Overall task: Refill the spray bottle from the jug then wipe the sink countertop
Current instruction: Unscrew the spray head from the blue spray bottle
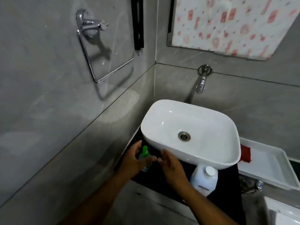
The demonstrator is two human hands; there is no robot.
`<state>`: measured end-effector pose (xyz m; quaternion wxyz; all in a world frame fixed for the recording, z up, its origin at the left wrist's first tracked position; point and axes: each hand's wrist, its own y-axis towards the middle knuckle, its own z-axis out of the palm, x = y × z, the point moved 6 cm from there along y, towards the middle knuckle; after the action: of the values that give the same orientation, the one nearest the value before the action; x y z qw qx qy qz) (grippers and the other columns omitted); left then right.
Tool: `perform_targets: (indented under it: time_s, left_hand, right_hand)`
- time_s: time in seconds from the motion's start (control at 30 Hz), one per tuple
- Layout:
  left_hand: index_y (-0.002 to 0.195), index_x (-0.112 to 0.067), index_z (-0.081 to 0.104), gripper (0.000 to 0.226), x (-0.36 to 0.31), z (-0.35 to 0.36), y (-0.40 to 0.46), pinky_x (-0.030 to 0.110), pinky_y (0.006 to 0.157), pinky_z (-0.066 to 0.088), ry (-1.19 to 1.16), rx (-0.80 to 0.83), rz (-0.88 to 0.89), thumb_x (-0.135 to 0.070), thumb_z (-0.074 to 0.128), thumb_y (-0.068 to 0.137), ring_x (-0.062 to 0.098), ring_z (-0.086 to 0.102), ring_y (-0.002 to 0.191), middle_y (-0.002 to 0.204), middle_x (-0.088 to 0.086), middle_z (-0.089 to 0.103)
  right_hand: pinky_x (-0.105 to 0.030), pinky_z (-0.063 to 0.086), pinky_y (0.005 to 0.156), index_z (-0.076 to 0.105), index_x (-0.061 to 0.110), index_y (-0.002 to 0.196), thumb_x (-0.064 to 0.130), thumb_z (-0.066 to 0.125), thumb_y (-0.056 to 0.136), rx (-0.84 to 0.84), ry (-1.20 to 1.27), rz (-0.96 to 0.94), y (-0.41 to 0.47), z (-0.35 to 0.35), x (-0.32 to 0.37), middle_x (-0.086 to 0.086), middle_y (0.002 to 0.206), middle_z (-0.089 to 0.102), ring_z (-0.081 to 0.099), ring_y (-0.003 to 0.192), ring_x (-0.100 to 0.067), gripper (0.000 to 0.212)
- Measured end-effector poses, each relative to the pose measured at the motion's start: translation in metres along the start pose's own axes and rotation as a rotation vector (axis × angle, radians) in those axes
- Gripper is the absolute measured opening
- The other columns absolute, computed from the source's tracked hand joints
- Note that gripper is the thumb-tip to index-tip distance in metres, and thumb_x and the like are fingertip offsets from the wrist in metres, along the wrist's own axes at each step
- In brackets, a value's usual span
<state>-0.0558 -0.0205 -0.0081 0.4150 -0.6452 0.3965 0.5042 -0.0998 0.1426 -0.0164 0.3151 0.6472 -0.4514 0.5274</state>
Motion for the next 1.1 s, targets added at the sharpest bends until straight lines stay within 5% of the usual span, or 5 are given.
perform_targets:
  time_s: [0.07, 0.4, 0.77, 0.97, 1.1]
  left_hand:
    - [0.140, -0.023, 0.040, 0.120, 0.012, 0.003, -0.008, 0.038, 0.100, 0.049, 0.024, 0.001, -0.056, -0.061, 0.087, 0.037, 0.011, 0.053, 0.121, 0.136, -0.007, 0.051]
    - [0.135, -0.014, 0.048, 0.055, 0.020, 0.009, 0.020, 0.023, 0.094, 0.043, 0.191, -0.028, -0.013, -0.016, 0.068, 0.085, 0.015, 0.054, 0.117, 0.127, 0.001, 0.057]
    - [0.137, -0.024, 0.046, 0.055, 0.038, 0.013, 0.037, 0.042, 0.108, 0.040, 0.477, 0.104, 0.015, -0.031, 0.065, 0.086, 0.027, 0.034, 0.139, 0.152, 0.009, 0.035]
    - [0.122, -0.022, 0.060, 0.048, 0.044, 0.015, 0.041, 0.005, 0.080, 0.040, 0.401, -0.008, 0.059, -0.037, 0.072, 0.078, 0.010, 0.057, 0.114, 0.134, 0.004, 0.058]
    - [0.084, -0.038, 0.058, 0.050, 0.040, 0.012, 0.033, 0.006, 0.063, 0.047, 0.310, -0.116, 0.013, -0.058, 0.081, 0.044, -0.018, 0.057, 0.081, 0.092, -0.025, 0.065]
  right_hand:
    - [-0.015, 0.039, 0.096, 0.045, 0.019, 0.136, 0.016, 0.062, 0.091, 0.104, -0.025, 0.071, -0.001, 0.012, -0.016, 0.002, 0.137, 0.050, 0.047, 0.119, -0.003, 0.048]
    - [-0.024, 0.036, 0.107, 0.024, 0.014, 0.149, 0.009, 0.072, 0.081, 0.265, -0.269, 0.036, 0.038, 0.041, -0.033, 0.003, 0.139, 0.044, 0.042, 0.128, -0.010, 0.083]
    - [-0.014, 0.049, 0.083, 0.060, 0.015, 0.122, 0.007, 0.075, 0.076, 0.199, -0.205, -0.030, 0.051, 0.042, -0.037, 0.003, 0.111, 0.069, 0.063, 0.099, 0.000, 0.049]
    - [-0.027, 0.052, 0.086, 0.060, 0.016, 0.118, 0.014, 0.074, 0.077, 0.098, -0.256, -0.045, 0.046, 0.036, -0.042, 0.000, 0.107, 0.069, 0.064, 0.097, -0.008, 0.043]
    - [-0.031, 0.053, 0.083, 0.060, 0.021, 0.114, 0.019, 0.071, 0.078, 0.067, -0.295, -0.080, 0.036, 0.033, -0.046, 0.004, 0.104, 0.068, 0.064, 0.095, -0.007, 0.039]
